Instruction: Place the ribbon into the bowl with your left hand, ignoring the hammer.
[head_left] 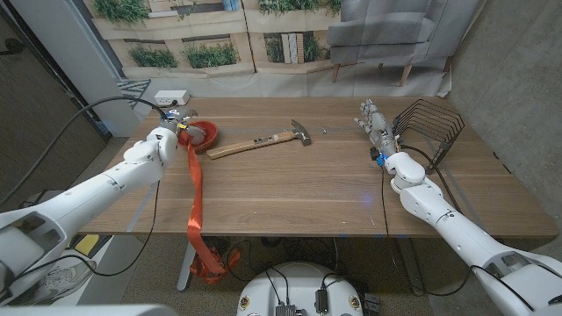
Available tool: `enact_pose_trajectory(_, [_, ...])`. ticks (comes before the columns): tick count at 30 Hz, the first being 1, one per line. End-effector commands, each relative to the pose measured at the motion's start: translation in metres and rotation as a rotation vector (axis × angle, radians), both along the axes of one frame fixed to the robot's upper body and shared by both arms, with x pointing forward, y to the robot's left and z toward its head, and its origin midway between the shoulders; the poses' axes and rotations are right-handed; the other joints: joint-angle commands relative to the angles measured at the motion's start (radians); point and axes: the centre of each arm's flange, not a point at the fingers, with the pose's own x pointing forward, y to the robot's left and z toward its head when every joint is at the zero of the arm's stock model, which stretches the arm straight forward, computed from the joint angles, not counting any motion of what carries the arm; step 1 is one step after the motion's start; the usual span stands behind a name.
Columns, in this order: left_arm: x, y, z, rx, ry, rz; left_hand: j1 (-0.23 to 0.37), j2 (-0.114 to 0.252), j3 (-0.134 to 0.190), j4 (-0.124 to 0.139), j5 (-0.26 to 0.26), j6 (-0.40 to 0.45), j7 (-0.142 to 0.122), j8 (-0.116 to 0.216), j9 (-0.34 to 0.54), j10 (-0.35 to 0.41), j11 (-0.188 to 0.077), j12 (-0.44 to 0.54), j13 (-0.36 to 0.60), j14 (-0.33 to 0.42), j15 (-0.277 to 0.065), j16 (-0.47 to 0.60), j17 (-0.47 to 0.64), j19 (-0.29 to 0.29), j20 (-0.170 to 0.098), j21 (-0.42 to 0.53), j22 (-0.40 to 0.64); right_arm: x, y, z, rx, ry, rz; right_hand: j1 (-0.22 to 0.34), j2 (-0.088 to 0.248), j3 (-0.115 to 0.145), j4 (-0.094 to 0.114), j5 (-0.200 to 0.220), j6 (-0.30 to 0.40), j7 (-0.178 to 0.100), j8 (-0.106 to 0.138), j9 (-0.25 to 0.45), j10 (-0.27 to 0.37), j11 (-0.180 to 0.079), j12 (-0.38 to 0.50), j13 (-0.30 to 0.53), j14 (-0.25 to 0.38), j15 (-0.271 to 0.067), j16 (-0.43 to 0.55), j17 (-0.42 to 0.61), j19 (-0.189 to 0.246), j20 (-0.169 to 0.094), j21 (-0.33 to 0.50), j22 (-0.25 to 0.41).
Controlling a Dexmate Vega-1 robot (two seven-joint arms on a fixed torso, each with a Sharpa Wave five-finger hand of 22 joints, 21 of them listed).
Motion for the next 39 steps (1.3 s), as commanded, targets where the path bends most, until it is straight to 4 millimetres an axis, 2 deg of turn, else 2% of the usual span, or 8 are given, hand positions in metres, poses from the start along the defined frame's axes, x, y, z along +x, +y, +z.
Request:
enact_pose_trajectory(1, [-0.006, 0.001, 0.004, -0.030, -0.051, -0.027, -0.036, 0.005, -0.020, 0.017, 0.009, -0.032, -0.010, -0.004, 0.001, -0.028, 0.002, 0.010, -0.008, -0.034, 0.010, 0.002, -0.001, -0.034, 0.015, -0.028, 0.003, 0.002, 0.000, 0.000, 0.002, 0.000, 0.000, -0.009, 0.001, 0.005, 0.001, 0.000, -0.003, 0.000, 0.002, 0.006, 0.005, -0.006, 0.003, 0.005, 0.007, -0.002, 0.004, 0.002, 0.008, -0.001, 0.004, 0.004])
enact_pose_trajectory(9, [-0.011, 0.003, 0.007, -0.067, -0.094, -0.047, -0.096, 0.019, -0.043, 0.050, 0.020, -0.079, -0.019, -0.001, -0.001, -0.065, 0.005, 0.014, -0.023, -0.078, 0.025, 0.003, -0.004, -0.081, 0.041, -0.075, 0.004, 0.002, 0.000, 0.000, 0.000, -0.001, 0.001, -0.009, 0.001, 0.005, 0.001, 0.000, -0.003, 0.000, 0.002, 0.005, 0.005, -0.005, 0.003, 0.005, 0.006, -0.002, 0.003, 0.002, 0.008, -0.001, 0.004, 0.004])
enact_pose_trajectory(10, [-0.011, 0.003, 0.008, -0.072, -0.096, -0.048, -0.117, 0.022, -0.052, 0.062, 0.023, -0.100, -0.027, -0.003, -0.002, -0.075, 0.010, 0.016, -0.028, -0.086, 0.027, 0.005, -0.005, -0.083, 0.055, -0.087, 0.005, 0.002, 0.000, 0.001, 0.002, 0.000, 0.000, -0.009, 0.001, 0.006, 0.001, 0.000, -0.003, 0.001, 0.002, 0.005, 0.005, -0.005, 0.003, 0.005, 0.006, -0.002, 0.003, 0.002, 0.008, -0.001, 0.004, 0.004])
enact_pose_trajectory(15, [-0.013, 0.005, 0.009, -0.112, -0.118, -0.065, -0.160, 0.028, -0.069, 0.085, 0.031, -0.151, -0.043, -0.006, -0.004, -0.087, 0.009, 0.020, -0.037, -0.102, 0.018, 0.008, -0.005, -0.096, 0.066, -0.111, 0.006, 0.002, 0.000, 0.000, -0.001, 0.000, -0.001, -0.009, 0.001, 0.006, 0.001, 0.000, -0.003, 0.000, 0.002, 0.005, 0.005, -0.007, 0.003, 0.005, 0.007, -0.003, 0.004, 0.002, 0.008, -0.001, 0.004, 0.004])
enact_pose_trajectory(18, [-0.014, 0.006, 0.009, -0.130, -0.130, -0.070, -0.186, 0.027, -0.084, 0.098, 0.038, -0.188, -0.045, -0.006, -0.007, -0.122, 0.008, 0.016, -0.046, -0.143, 0.032, 0.001, -0.006, -0.126, 0.071, -0.142, 0.007, 0.002, -0.001, 0.000, 0.004, 0.002, -0.002, -0.009, 0.001, 0.006, 0.001, 0.000, -0.003, 0.000, 0.002, 0.005, 0.004, -0.007, 0.003, 0.005, 0.007, -0.003, 0.004, 0.002, 0.008, -0.001, 0.004, 0.004])
enact_pose_trajectory(21, [-0.015, 0.006, 0.010, -0.143, -0.142, -0.079, -0.192, 0.025, -0.090, 0.099, 0.043, -0.210, -0.046, -0.006, -0.008, -0.144, 0.002, 0.015, -0.051, -0.165, 0.040, -0.001, -0.008, -0.147, 0.072, -0.162, 0.007, 0.002, -0.001, -0.001, 0.005, 0.003, -0.002, -0.009, 0.001, 0.006, 0.001, 0.000, -0.002, 0.000, 0.002, 0.005, 0.004, -0.007, 0.003, 0.005, 0.007, -0.002, 0.004, 0.002, 0.008, -0.001, 0.004, 0.004])
enact_pose_trajectory(30, [-0.019, 0.010, 0.013, -0.223, -0.158, -0.120, -0.212, 0.017, -0.111, 0.104, 0.056, -0.271, -0.049, -0.004, -0.012, -0.226, 0.016, 0.011, -0.067, -0.252, 0.063, -0.007, -0.014, -0.196, 0.073, -0.221, 0.007, 0.002, -0.001, -0.001, 0.003, 0.001, -0.001, -0.009, 0.001, 0.006, 0.001, -0.001, -0.002, 0.000, 0.002, 0.005, 0.004, -0.005, 0.003, 0.005, 0.006, -0.003, 0.004, 0.002, 0.008, -0.001, 0.004, 0.004])
enact_pose_trajectory(39, [-0.024, 0.010, 0.017, -0.243, -0.179, -0.136, -0.228, 0.016, -0.125, 0.110, 0.062, -0.329, -0.062, -0.009, -0.014, -0.273, 0.027, 0.013, -0.077, -0.296, 0.074, -0.004, -0.016, -0.222, 0.073, -0.259, 0.008, 0.001, -0.001, -0.001, 0.005, 0.001, 0.001, -0.009, 0.001, 0.007, 0.001, -0.001, -0.002, 0.000, 0.002, 0.005, 0.004, -0.006, 0.003, 0.005, 0.007, -0.002, 0.004, 0.002, 0.008, 0.000, 0.004, 0.004])
